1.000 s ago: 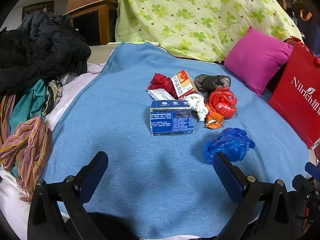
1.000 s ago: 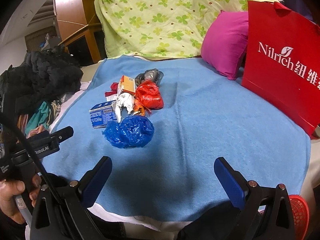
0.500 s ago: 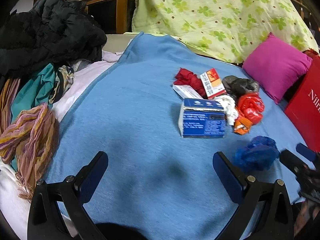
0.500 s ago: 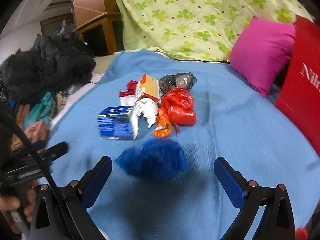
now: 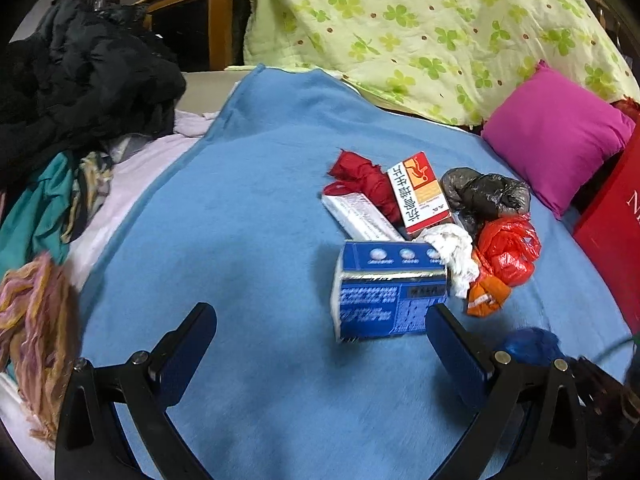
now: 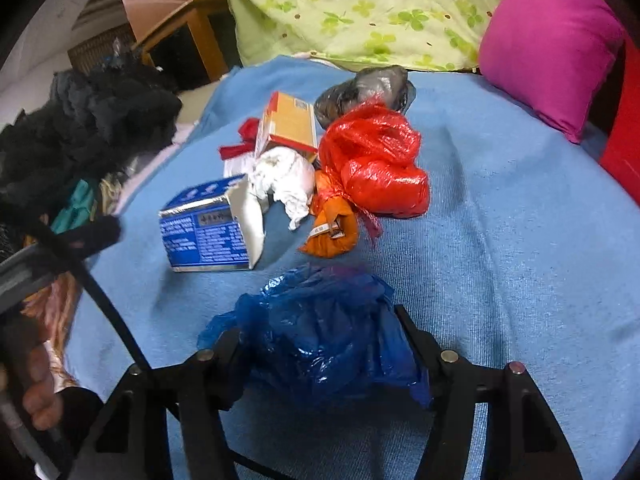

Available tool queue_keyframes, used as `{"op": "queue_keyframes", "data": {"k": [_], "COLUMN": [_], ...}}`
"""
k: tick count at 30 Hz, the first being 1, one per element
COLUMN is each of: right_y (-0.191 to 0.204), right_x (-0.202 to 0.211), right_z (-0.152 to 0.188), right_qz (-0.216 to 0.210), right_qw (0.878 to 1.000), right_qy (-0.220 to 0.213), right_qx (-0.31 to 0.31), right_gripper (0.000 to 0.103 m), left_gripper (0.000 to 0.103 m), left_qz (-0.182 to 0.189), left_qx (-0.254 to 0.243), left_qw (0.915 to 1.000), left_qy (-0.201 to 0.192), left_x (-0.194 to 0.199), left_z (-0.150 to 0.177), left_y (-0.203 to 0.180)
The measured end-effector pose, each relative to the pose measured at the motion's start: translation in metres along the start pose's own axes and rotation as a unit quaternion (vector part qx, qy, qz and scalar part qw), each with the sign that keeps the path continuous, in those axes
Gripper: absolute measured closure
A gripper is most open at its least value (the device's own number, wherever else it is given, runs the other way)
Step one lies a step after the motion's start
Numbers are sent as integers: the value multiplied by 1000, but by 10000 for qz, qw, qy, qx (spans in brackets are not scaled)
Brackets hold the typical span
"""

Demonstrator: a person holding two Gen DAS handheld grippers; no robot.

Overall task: Collect trash
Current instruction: 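Grasp the blue-and-white medicine box with the left tool while the right tool holds the blue bag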

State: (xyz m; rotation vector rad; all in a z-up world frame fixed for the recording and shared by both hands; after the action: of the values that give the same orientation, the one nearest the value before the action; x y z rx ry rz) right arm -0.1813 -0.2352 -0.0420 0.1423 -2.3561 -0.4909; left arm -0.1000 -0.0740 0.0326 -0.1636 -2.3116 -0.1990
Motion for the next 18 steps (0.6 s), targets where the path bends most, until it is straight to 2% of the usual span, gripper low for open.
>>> {"op": "queue_keyframes", "data": {"k": [7, 14, 15, 16, 18], "right_y": [-21, -27, -27, -28, -28], "right_x": [56, 88, 91, 91, 95], "right_z": [0, 6, 8, 8, 10], "right_qz": [44, 11, 4, -2, -5], "right_qw": [9983, 9970, 9969, 9969, 9966], "right_qy": [-517, -696, -705, -711, -730], "right_qx": [-259, -344, -347, -350, -374], "right_gripper": [38, 38, 38, 38, 38], "left_gripper": [0, 0, 3, 11, 13], "left_qz": [81, -67, -6, 25, 57], "left_qx": [-252, -392, -392, -424, -528], "left_qw": [9995, 9981, 9981, 9979, 9975], "left_qy": [191, 464, 485, 487, 461], "left_x": [-30, -60, -61, -60, -56], "left_z": [-8, -3, -2, -1, 1], "left_y": [-47, -64, -64, -63, -63]}}
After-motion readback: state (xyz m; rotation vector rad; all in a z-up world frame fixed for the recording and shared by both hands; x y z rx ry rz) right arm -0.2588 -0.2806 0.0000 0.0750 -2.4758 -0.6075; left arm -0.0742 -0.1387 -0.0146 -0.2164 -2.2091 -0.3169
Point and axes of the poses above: each gripper's, at about its wrist camera, not at the fingertips, and x roughly against the way its jaws point, y to its left, z to its underside, the point moved 6 cm from there along -x, roughly the way its jaws point, and after that the axes turned 14 degrees about -z, right-handed, at the moved point
